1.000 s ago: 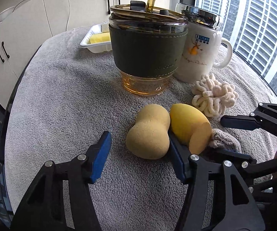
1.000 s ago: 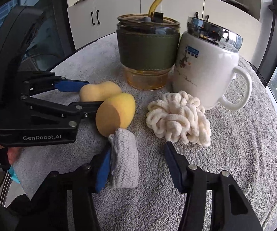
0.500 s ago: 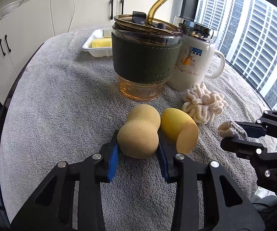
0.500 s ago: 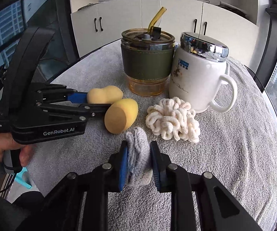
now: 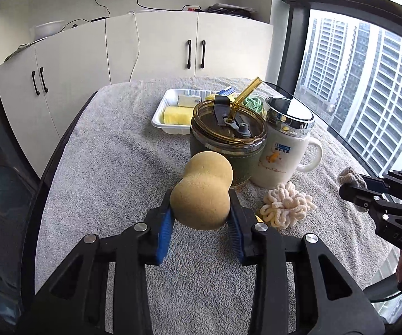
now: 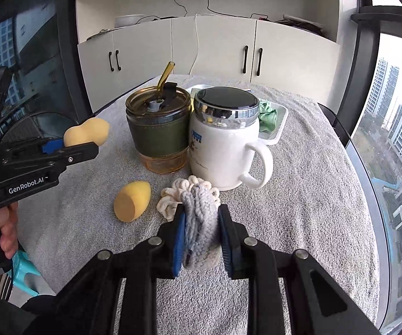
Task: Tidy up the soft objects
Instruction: 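Lift and carry the peanut sponge and knit pad in both tools to the white tray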
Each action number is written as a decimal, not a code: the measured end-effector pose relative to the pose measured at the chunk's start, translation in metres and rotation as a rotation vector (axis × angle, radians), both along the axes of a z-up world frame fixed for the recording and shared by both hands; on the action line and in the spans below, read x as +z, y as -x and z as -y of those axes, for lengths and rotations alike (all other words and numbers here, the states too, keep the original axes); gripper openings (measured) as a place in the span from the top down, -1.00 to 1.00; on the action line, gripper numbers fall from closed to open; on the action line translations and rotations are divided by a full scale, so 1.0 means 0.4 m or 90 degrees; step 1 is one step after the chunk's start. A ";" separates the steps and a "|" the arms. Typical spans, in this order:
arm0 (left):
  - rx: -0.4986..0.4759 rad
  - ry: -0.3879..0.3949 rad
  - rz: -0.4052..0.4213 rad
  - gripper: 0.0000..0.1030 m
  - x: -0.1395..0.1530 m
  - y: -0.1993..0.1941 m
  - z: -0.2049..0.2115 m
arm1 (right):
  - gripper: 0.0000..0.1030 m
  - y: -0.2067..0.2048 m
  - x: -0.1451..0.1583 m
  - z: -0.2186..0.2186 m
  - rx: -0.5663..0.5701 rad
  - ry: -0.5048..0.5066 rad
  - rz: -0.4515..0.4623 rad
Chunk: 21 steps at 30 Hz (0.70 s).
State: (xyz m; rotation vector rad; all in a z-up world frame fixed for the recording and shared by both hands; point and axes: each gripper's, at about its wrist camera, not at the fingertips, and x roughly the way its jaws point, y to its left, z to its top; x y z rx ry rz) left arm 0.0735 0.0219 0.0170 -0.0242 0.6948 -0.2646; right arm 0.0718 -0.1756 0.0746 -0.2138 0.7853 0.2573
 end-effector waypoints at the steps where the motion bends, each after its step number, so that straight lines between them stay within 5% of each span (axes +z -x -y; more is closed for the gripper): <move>1: 0.003 0.003 0.003 0.36 0.008 -0.011 -0.009 | 0.53 -0.007 0.016 0.012 -0.007 -0.001 0.009; 12: 0.013 -0.006 0.039 0.36 0.091 -0.100 -0.054 | 0.53 -0.145 0.157 0.091 -0.015 0.019 0.079; 21: -0.003 -0.030 0.037 0.36 0.125 -0.317 -0.100 | 0.53 -0.340 0.169 0.117 0.020 0.022 0.039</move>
